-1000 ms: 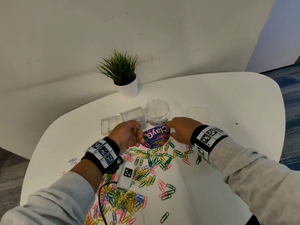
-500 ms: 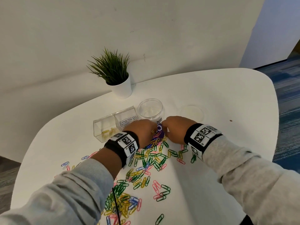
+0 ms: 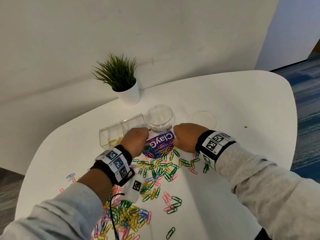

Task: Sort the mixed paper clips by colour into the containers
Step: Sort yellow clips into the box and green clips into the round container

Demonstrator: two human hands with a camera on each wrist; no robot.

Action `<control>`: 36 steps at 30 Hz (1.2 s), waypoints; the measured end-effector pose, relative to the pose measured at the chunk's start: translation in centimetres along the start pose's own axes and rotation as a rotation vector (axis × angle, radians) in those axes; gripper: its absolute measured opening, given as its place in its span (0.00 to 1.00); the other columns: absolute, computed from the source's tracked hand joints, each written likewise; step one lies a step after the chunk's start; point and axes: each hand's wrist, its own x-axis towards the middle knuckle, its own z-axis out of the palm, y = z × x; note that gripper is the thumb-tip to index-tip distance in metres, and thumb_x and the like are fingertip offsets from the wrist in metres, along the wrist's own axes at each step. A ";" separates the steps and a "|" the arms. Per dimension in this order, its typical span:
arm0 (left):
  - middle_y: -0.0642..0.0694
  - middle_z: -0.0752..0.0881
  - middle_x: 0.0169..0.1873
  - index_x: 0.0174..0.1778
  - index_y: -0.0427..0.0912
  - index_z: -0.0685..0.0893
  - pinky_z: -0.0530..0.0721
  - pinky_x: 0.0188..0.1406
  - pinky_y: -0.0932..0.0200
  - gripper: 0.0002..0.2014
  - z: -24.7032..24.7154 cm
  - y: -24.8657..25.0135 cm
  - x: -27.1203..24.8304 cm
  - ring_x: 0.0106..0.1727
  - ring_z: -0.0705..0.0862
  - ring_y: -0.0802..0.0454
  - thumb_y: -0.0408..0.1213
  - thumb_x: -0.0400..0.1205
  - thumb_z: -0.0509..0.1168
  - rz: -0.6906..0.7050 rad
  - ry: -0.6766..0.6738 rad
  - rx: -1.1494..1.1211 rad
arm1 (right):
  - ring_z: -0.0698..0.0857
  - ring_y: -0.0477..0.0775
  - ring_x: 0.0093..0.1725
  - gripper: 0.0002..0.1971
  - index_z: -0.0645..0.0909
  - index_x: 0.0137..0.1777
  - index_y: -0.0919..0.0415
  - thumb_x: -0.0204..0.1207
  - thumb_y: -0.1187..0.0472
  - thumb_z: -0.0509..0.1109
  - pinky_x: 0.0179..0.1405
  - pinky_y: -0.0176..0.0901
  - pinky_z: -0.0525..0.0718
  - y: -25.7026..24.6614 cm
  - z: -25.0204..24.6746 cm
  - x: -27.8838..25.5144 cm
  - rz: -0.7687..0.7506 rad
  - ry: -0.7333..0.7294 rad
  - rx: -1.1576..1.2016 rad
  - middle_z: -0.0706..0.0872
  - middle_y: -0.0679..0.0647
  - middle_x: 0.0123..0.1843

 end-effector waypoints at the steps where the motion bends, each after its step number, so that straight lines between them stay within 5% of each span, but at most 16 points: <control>1: 0.49 0.68 0.22 0.28 0.44 0.68 0.63 0.21 0.63 0.18 -0.2 0.0 -0.4 0.20 0.66 0.54 0.37 0.86 0.57 -0.059 -0.022 -0.189 | 0.75 0.47 0.32 0.09 0.71 0.42 0.55 0.81 0.52 0.61 0.29 0.40 0.68 -0.1 -0.1 -0.1 0.013 0.008 0.009 0.76 0.48 0.35; 3: 0.46 0.72 0.21 0.36 0.42 0.73 0.68 0.18 0.62 0.15 -0.4 -0.1 -1.0 0.20 0.73 0.51 0.42 0.88 0.60 -0.080 -0.095 -0.366 | 0.77 0.47 0.35 0.07 0.68 0.50 0.55 0.82 0.54 0.62 0.29 0.39 0.69 -0.3 -0.2 -0.3 0.022 0.022 -0.002 0.75 0.47 0.37; 5: 0.44 0.78 0.25 0.42 0.40 0.76 0.74 0.21 0.59 0.13 -0.4 -0.2 -1.3 0.25 0.78 0.48 0.45 0.89 0.60 -0.039 -0.163 -0.310 | 0.76 0.48 0.36 0.06 0.67 0.53 0.55 0.82 0.59 0.62 0.29 0.39 0.68 -0.1 0.0 -0.3 0.023 0.024 0.002 0.74 0.48 0.38; 10: 0.55 0.83 0.37 0.46 0.51 0.83 0.73 0.34 0.61 0.10 0.6 0.2 -1.3 0.36 0.80 0.60 0.48 0.87 0.60 0.156 -0.200 0.316 | 0.78 0.55 0.44 0.05 0.71 0.50 0.56 0.86 0.58 0.55 0.33 0.39 0.70 0.1 0.6 0.5 -0.009 -0.018 0.000 0.78 0.51 0.41; 15: 0.53 0.83 0.40 0.50 0.53 0.83 0.73 0.38 0.59 0.07 2.2 0.9 -2.0 0.39 0.79 0.54 0.50 0.83 0.64 0.321 -0.138 0.751 | 0.82 0.56 0.54 0.10 0.78 0.59 0.54 0.84 0.51 0.64 0.51 0.45 0.78 0.2 1.0 0.6 -0.075 -0.036 -0.036 0.83 0.54 0.56; 20: 0.48 0.86 0.46 0.50 0.49 0.84 0.80 0.42 0.57 0.06 2.5 1.1 -1.8 0.45 0.84 0.49 0.42 0.84 0.62 0.243 -0.154 0.684 | 0.83 0.56 0.52 0.09 0.80 0.57 0.57 0.83 0.54 0.65 0.51 0.46 0.81 0.1 1.2 0.5 -0.102 -0.038 -0.098 0.84 0.55 0.56; 24: 0.56 0.83 0.40 0.42 0.51 0.82 0.73 0.41 0.60 0.08 1.2 1.1 -1.8 0.44 0.81 0.55 0.41 0.86 0.61 0.184 -0.168 0.447 | 0.85 0.56 0.43 0.07 0.79 0.47 0.59 0.79 0.55 0.66 0.37 0.43 0.79 -0.1 0.8 0.1 -0.091 -0.030 -0.120 0.85 0.56 0.46; 27: 0.55 0.79 0.34 0.43 0.46 0.81 0.71 0.32 0.60 0.07 -1.4 0.8 -1.7 0.35 0.77 0.56 0.39 0.86 0.62 0.079 -0.096 0.150 | 0.80 0.52 0.36 0.07 0.74 0.42 0.57 0.79 0.56 0.65 0.33 0.42 0.76 -0.1 0.5 0.1 -0.088 -0.014 -0.044 0.82 0.55 0.40; 29: 0.50 0.77 0.34 0.44 0.42 0.80 0.71 0.31 0.58 0.08 -3.8 0.1 -1.4 0.37 0.75 0.48 0.37 0.88 0.58 0.060 0.031 0.055 | 0.78 0.50 0.36 0.08 0.69 0.42 0.54 0.81 0.54 0.62 0.32 0.40 0.74 0.0 0.6 0.3 -0.067 -0.009 -0.002 0.79 0.51 0.39; 33: 0.45 0.79 0.37 0.41 0.38 0.75 0.69 0.37 0.55 0.10 -8.5 -2.3 0.1 0.41 0.76 0.45 0.34 0.87 0.54 0.082 0.226 0.266 | 0.77 0.47 0.35 0.09 0.66 0.54 0.54 0.83 0.52 0.62 0.32 0.41 0.74 0.3 1.0 0.6 -0.028 0.024 0.050 0.79 0.49 0.39; 36: 0.46 0.85 0.50 0.52 0.44 0.82 0.76 0.47 0.56 0.08 -10.4 -3.6 1.0 0.50 0.81 0.45 0.37 0.83 0.58 -0.046 0.174 0.480 | 0.78 0.45 0.36 0.09 0.69 0.61 0.52 0.83 0.56 0.62 0.35 0.42 0.74 0.3 0.6 0.5 -0.029 0.062 0.079 0.80 0.47 0.39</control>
